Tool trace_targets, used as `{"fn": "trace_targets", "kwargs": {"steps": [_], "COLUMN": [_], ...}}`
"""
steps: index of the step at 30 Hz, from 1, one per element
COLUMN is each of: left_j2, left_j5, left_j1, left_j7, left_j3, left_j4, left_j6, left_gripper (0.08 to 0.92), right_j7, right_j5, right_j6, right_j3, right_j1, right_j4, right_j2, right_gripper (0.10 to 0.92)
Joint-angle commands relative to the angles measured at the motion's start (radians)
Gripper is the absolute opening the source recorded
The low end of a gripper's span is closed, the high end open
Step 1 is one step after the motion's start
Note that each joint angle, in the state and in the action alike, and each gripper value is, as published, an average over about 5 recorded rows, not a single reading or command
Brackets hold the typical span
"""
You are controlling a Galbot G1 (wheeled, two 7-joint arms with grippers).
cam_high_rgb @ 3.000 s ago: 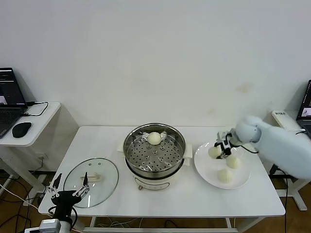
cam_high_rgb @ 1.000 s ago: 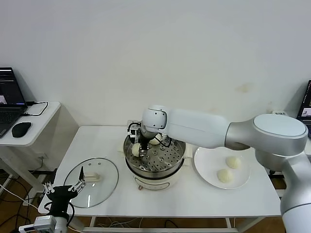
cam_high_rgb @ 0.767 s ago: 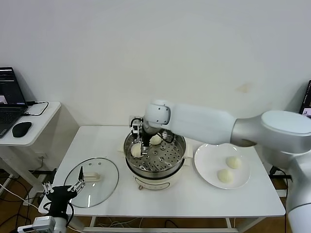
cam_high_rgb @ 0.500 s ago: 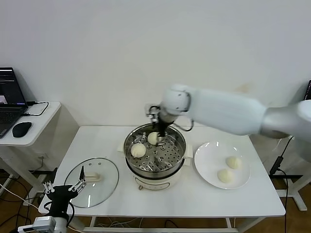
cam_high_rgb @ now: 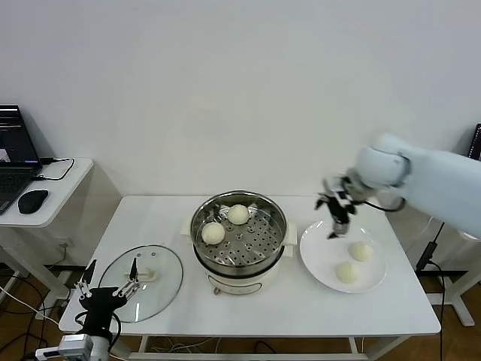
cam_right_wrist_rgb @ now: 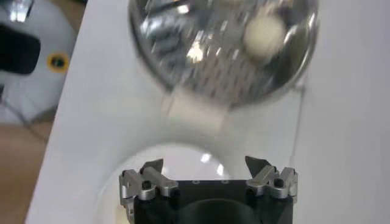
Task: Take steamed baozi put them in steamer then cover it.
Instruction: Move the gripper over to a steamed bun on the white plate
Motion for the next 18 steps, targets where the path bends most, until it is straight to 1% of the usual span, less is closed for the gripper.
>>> {"fn": "trace_targets", "kwargs": {"steps": [1,9,18], "left_j2": [0.001,0.000,-0.004], "left_j5": [0.001,0.000,-0.001], "left_j1": [-0.001,0.008,0.019], "left_j7": [0.001,0.002,0.003], "left_j3": [0.003,-0.013,-0.031], "left_j4": [0.003,0.009,0.012], "left_j6": [0.001,0.005,0.005], "left_gripper": [0.823,0.823,0.823], "right_j7": [-0.016,0.040,0.070], "right_j5": [-0.203,-0.255,-0.282], "right_j6": [0.070,0.076,0.079], "right_j3": [0.249,0.403,0.449], "right_j1": [-0.356,-0.595,-0.656], "right_j4": [0.028,-0.109,-0.180], "right_j2": [-0.200,-0.133,-0.041], "right_gripper": [0.823,0.823,0.823]}}
